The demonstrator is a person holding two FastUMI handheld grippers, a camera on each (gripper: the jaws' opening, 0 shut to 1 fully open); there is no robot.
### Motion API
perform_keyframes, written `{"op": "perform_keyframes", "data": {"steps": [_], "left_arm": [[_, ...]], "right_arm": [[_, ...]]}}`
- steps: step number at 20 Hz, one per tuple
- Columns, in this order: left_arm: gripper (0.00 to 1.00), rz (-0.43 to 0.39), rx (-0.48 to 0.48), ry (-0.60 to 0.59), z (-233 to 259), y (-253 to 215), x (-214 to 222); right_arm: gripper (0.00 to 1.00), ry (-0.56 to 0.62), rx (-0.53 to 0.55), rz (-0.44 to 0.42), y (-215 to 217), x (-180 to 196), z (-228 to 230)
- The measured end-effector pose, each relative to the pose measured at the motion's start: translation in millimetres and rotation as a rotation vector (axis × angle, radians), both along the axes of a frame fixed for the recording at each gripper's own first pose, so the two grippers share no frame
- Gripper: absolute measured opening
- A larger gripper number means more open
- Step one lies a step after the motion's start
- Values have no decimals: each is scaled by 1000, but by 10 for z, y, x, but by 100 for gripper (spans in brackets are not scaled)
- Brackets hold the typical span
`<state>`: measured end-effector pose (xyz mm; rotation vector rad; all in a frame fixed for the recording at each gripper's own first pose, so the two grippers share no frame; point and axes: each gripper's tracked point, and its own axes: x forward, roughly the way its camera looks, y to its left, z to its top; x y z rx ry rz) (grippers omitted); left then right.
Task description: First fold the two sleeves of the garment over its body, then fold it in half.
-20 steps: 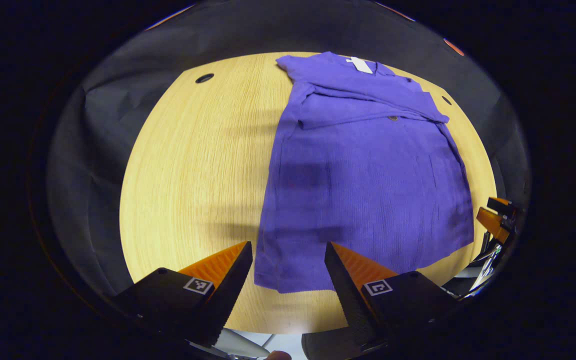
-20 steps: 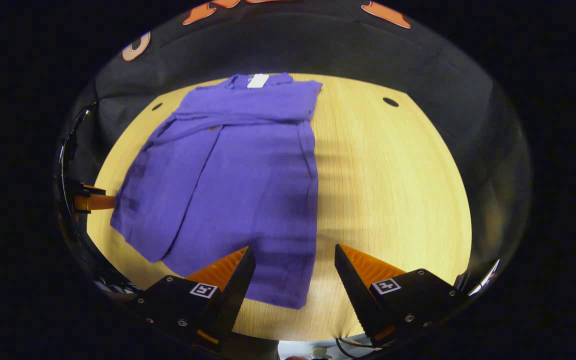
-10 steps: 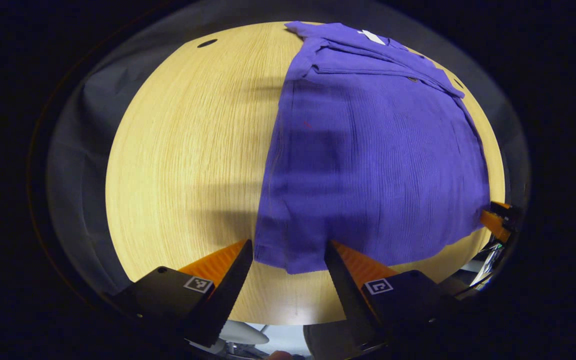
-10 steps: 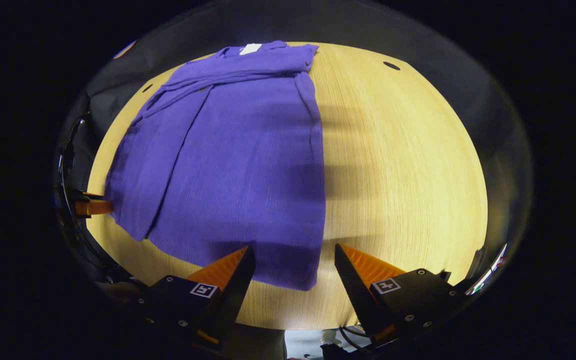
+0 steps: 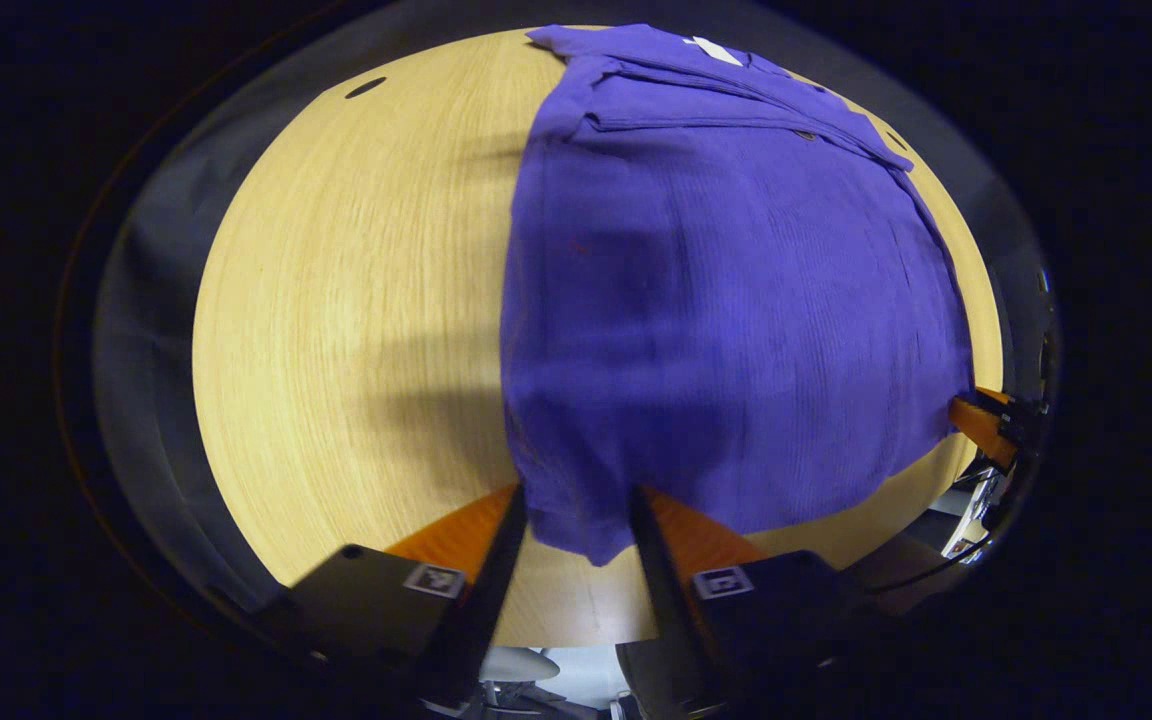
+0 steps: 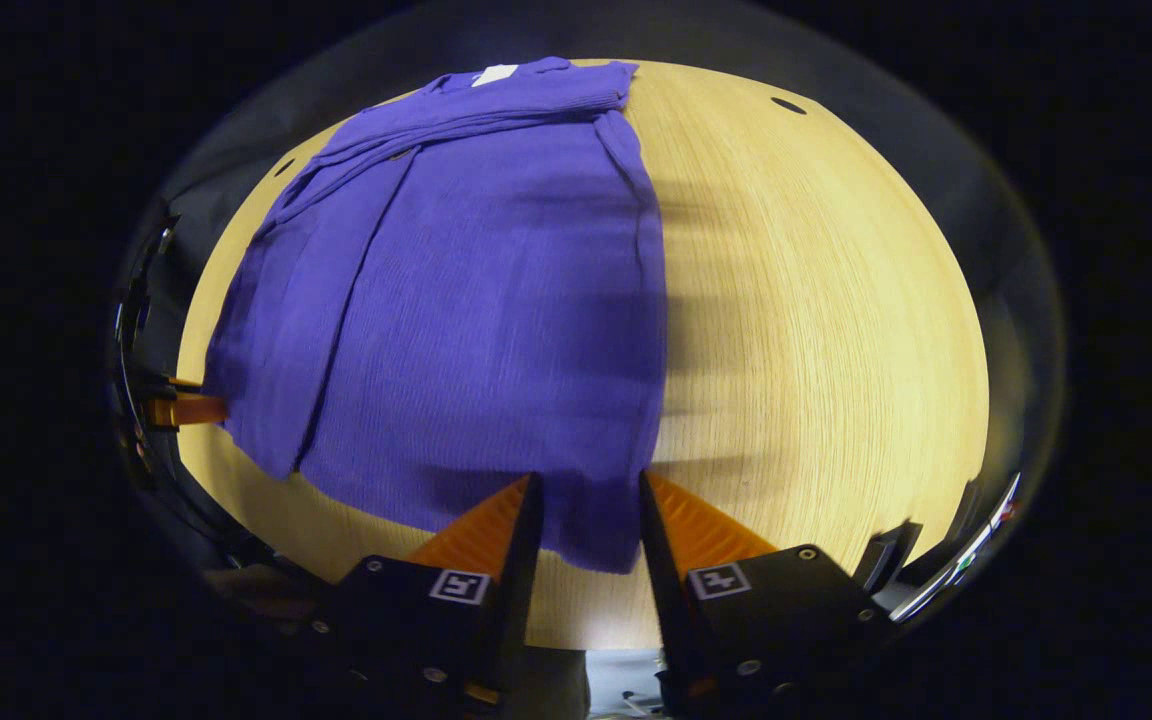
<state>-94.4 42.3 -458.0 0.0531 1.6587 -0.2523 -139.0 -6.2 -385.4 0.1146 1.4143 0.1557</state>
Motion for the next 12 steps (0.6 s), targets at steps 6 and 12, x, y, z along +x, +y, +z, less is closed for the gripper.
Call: {"op": "perform_keyframes", "data": {"steps": [6,12], "left_arm": [[13,34,-83,19,-26,-54,97],[9,17,-118,-2,253,-78,378]], "right_arm": [[9,65,102,-123,113,68,50],[6,5,170,-136,96,408,523]]}}
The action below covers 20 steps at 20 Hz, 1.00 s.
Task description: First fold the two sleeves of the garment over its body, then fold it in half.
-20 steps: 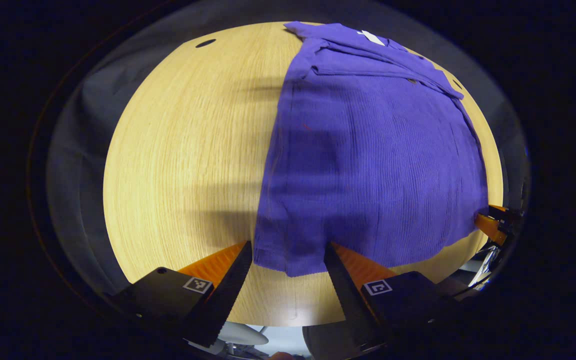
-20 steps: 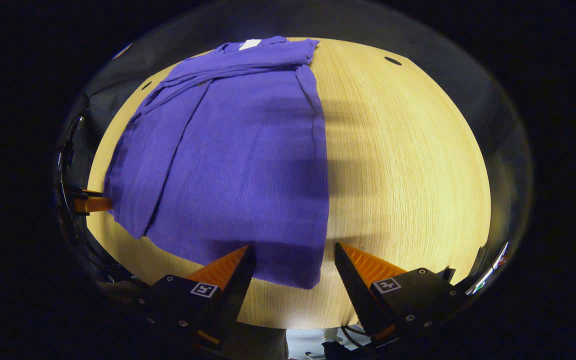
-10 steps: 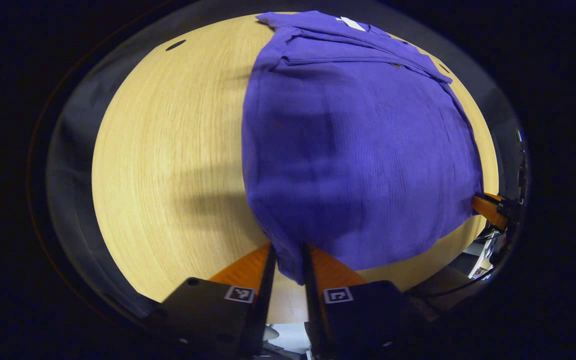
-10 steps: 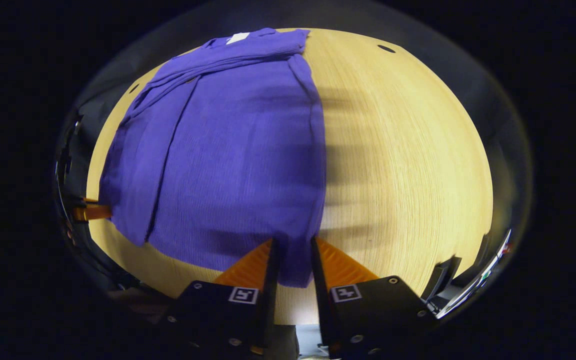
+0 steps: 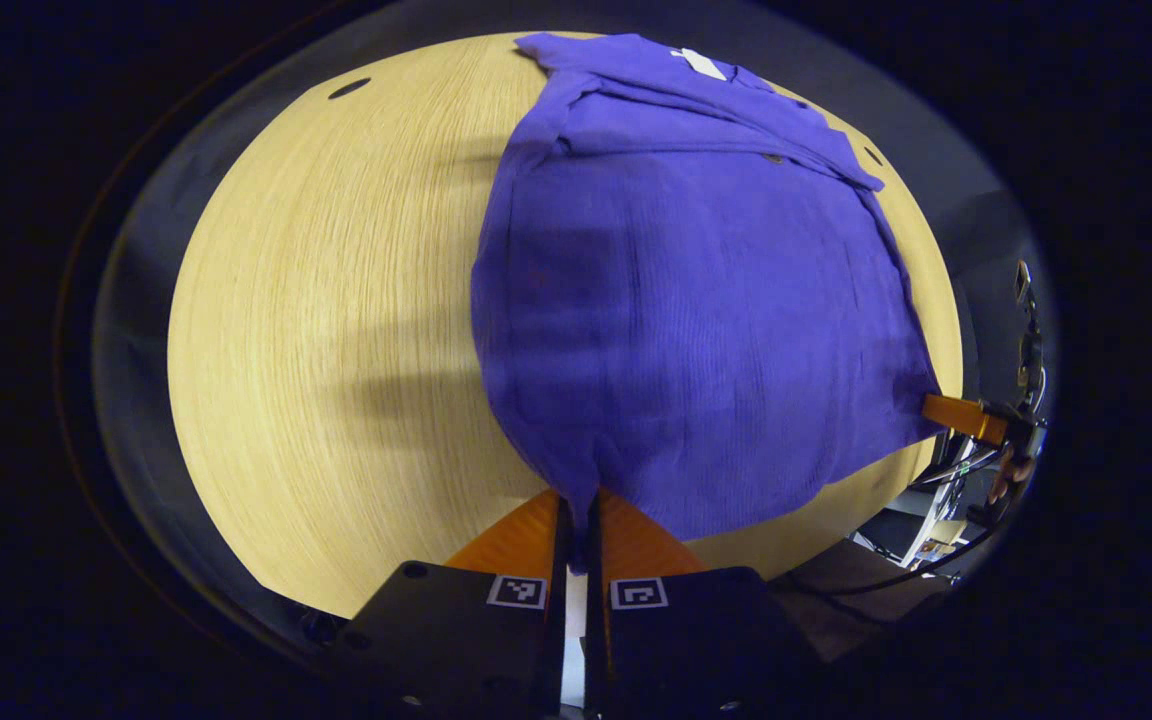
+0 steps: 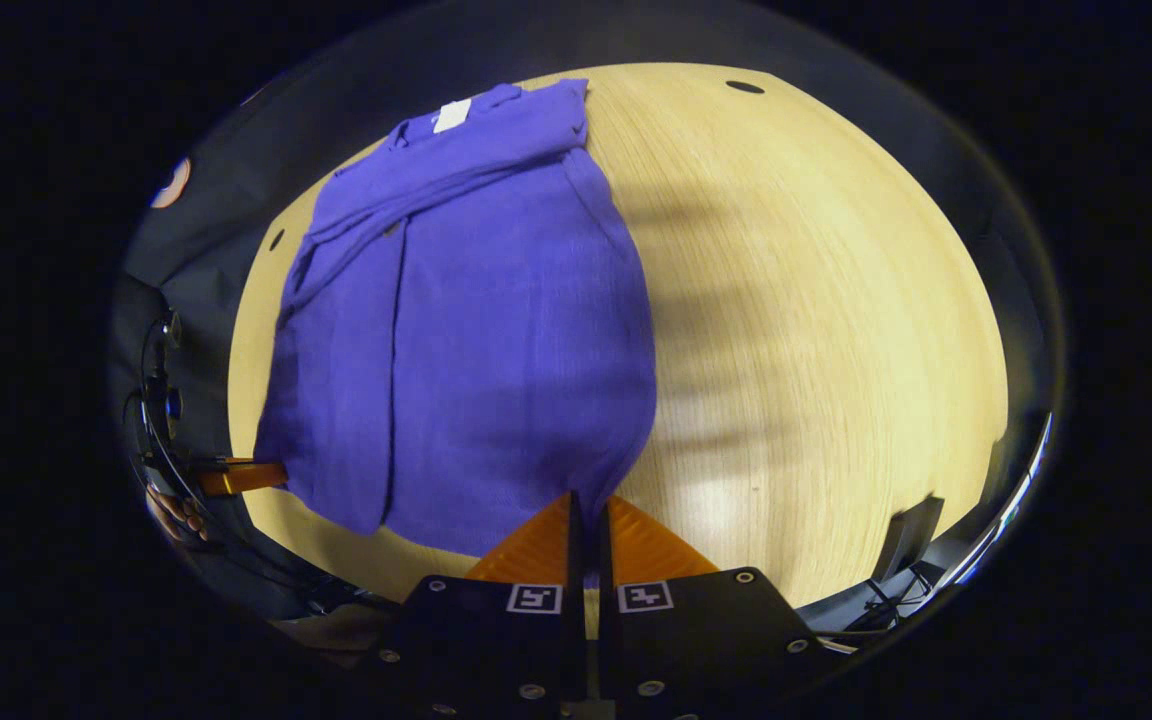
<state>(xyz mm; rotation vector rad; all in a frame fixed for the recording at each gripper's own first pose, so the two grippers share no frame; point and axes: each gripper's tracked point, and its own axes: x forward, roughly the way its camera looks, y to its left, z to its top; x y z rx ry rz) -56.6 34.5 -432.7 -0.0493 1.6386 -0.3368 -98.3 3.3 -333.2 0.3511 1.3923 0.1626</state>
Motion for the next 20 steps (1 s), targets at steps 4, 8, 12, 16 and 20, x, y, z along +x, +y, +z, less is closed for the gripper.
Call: {"op": "perform_keyframes", "data": {"steps": [4,8,12,16,20], "left_arm": [[9,-50,2,-60,261,-5,405],[9,-84,0,-127,571,-74,837],[9,-90,-8,-180,841,-137,1284],[9,-88,-8,-246,1120,-179,1824],[9,-69,-2,-297,1304,-193,2386]], "right_arm": [[5,-86,16,13,-24,383,420],[5,-167,-6,52,-32,774,762],[5,-239,-29,76,-90,1163,1084],[5,-305,-43,75,-119,1689,1381],[5,-354,-51,78,-122,2178,1578]]}}
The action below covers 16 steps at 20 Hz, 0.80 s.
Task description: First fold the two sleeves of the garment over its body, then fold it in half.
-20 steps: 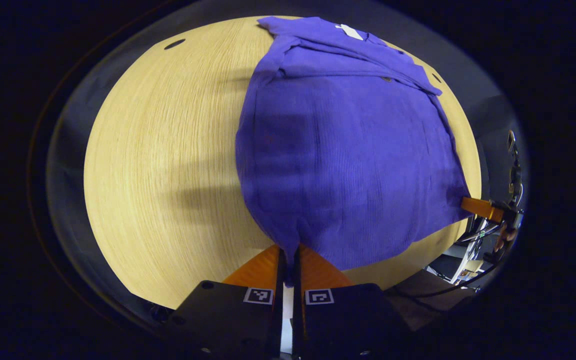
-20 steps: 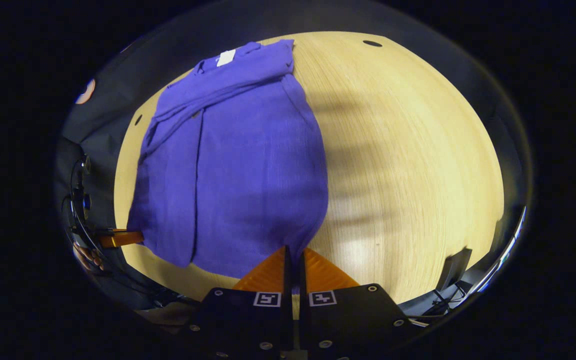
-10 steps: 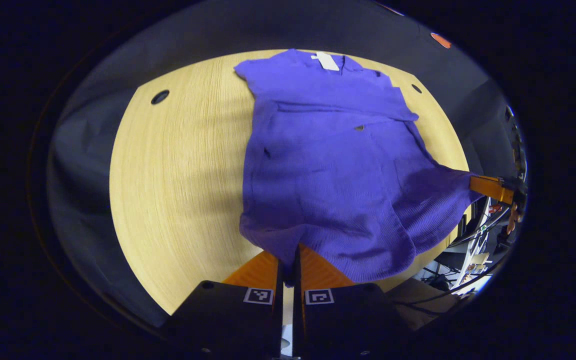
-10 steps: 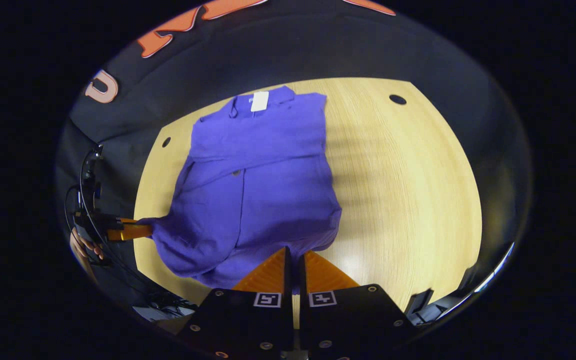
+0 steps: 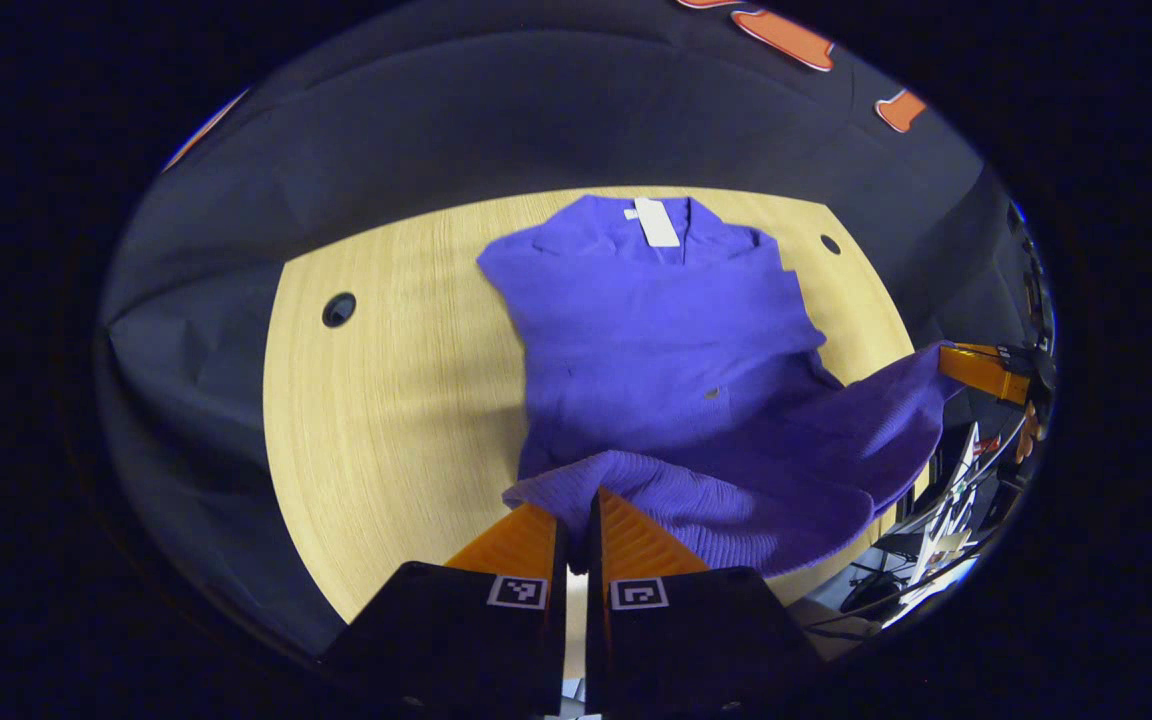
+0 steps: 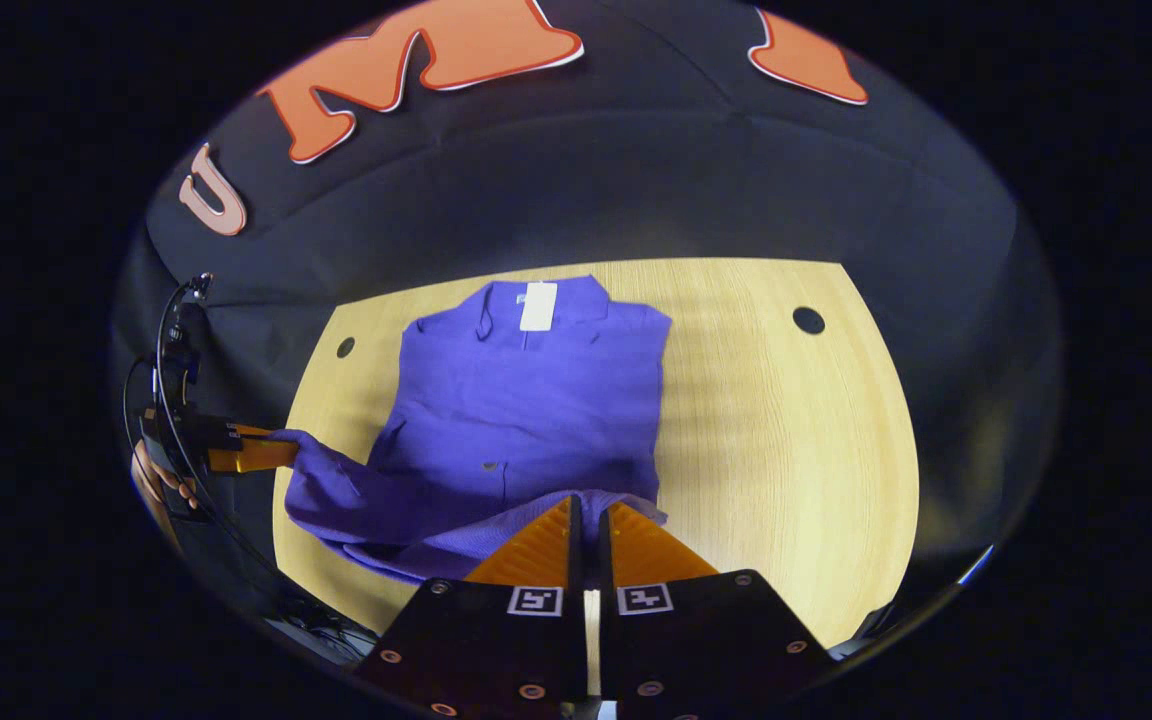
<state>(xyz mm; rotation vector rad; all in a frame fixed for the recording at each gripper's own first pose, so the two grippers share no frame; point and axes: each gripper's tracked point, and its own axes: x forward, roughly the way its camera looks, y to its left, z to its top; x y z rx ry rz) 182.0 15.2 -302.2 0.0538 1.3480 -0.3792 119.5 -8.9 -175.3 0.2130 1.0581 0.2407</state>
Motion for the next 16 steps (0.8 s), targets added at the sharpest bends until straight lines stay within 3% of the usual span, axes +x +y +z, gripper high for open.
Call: {"op": "perform_keyframes", "data": {"steps": [8,16], "left_arm": [[9,5,41,-84,157,-59,1069],[9,35,59,-136,66,-155,2051]], "right_arm": [[5,-62,18,-51,-111,1035,209],[5,-94,45,-106,-76,2007,139]]}}
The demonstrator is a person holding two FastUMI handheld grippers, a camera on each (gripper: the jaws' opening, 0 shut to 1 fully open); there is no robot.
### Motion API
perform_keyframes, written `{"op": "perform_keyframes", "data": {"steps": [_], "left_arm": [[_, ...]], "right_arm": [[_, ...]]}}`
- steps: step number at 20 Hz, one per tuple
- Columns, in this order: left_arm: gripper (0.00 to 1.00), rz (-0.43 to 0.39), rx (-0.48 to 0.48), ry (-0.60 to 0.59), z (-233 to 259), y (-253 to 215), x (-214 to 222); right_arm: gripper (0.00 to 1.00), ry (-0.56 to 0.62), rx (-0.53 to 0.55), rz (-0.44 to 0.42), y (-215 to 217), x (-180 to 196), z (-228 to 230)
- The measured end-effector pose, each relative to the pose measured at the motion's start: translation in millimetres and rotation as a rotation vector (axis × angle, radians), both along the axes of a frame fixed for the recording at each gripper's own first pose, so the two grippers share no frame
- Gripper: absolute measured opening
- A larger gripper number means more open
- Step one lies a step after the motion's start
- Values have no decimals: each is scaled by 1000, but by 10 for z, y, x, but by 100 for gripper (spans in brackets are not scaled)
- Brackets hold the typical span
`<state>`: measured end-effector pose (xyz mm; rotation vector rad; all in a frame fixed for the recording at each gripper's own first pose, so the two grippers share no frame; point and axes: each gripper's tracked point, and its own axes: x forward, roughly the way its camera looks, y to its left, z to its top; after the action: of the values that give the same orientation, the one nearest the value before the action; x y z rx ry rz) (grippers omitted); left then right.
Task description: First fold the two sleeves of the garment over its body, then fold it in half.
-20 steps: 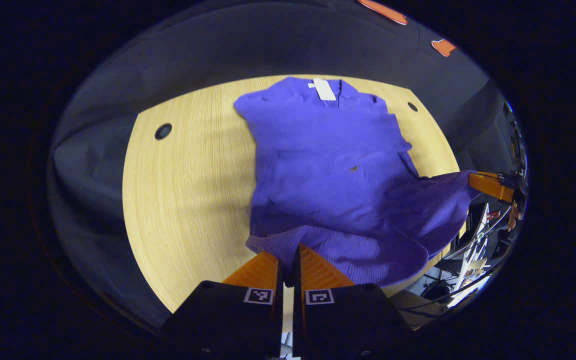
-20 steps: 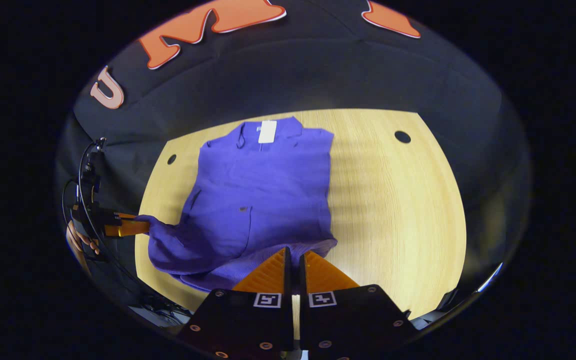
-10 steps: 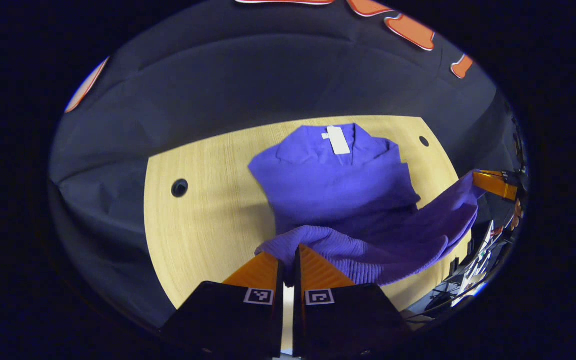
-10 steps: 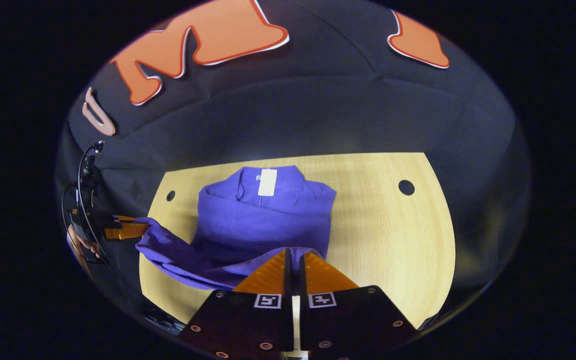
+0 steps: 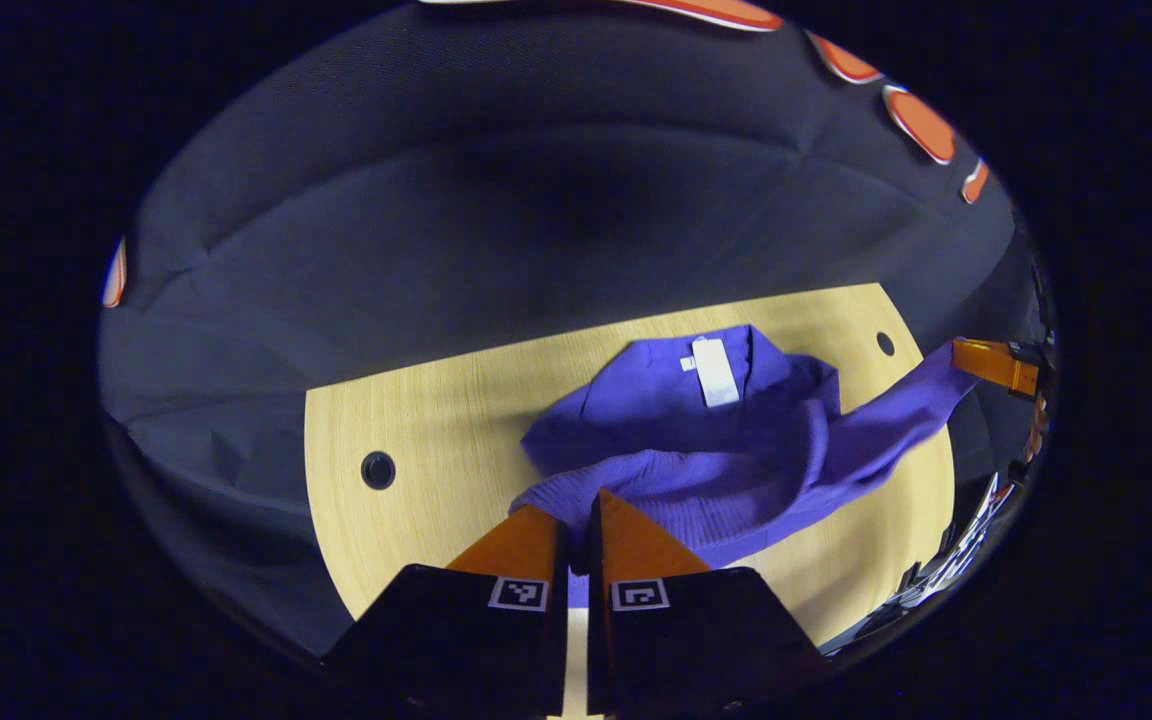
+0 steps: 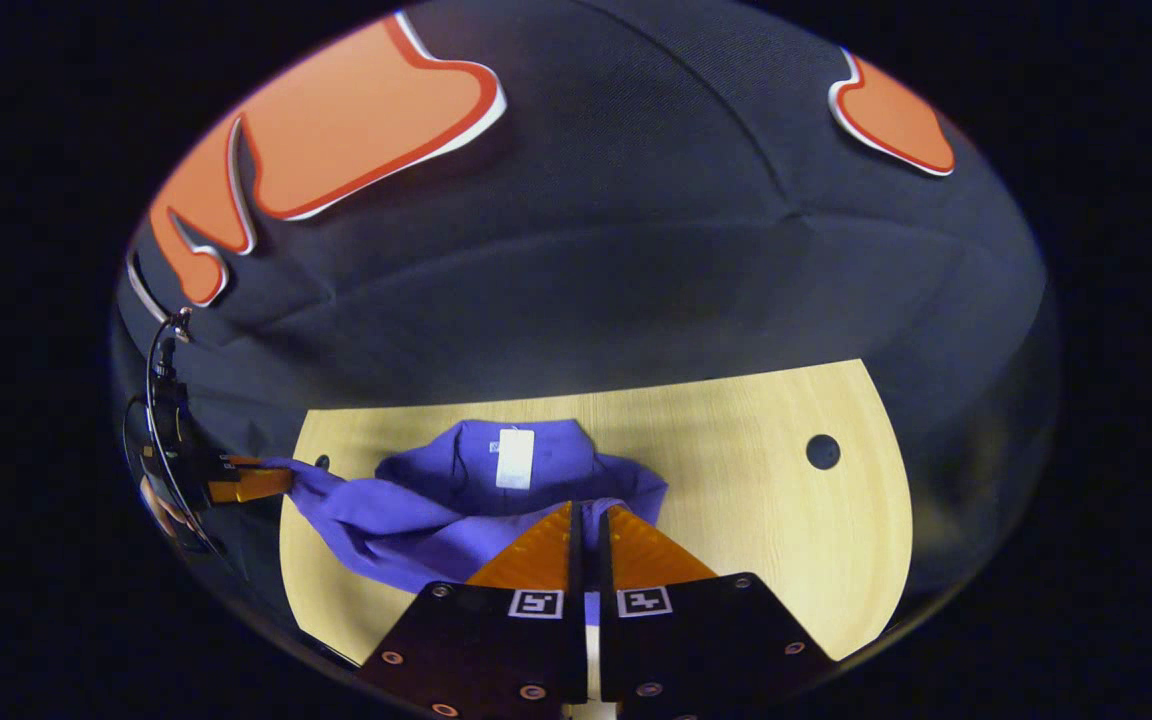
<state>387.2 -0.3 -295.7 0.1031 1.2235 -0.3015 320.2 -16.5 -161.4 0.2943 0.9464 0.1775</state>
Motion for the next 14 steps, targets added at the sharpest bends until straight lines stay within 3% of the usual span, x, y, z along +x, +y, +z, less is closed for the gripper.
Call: {"op": "perform_keyframes", "data": {"steps": [6,11,12,13,14], "left_arm": [[9,-18,44,-21,-306,-87,317],[9,-12,79,-113,-382,-38,620],[11,-6,88,-137,-388,-22,656],[16,10,94,-186,-370,8,746],[17,13,84,-197,-418,-24,798]], "right_arm": [[5,12,49,-38,91,416,-182],[5,-2,75,-90,22,642,-354],[11,-31,62,-106,-42,687,-332],[8,-58,48,-118,-76,767,-340],[27,-86,41,-122,-97,809,-311]]}}
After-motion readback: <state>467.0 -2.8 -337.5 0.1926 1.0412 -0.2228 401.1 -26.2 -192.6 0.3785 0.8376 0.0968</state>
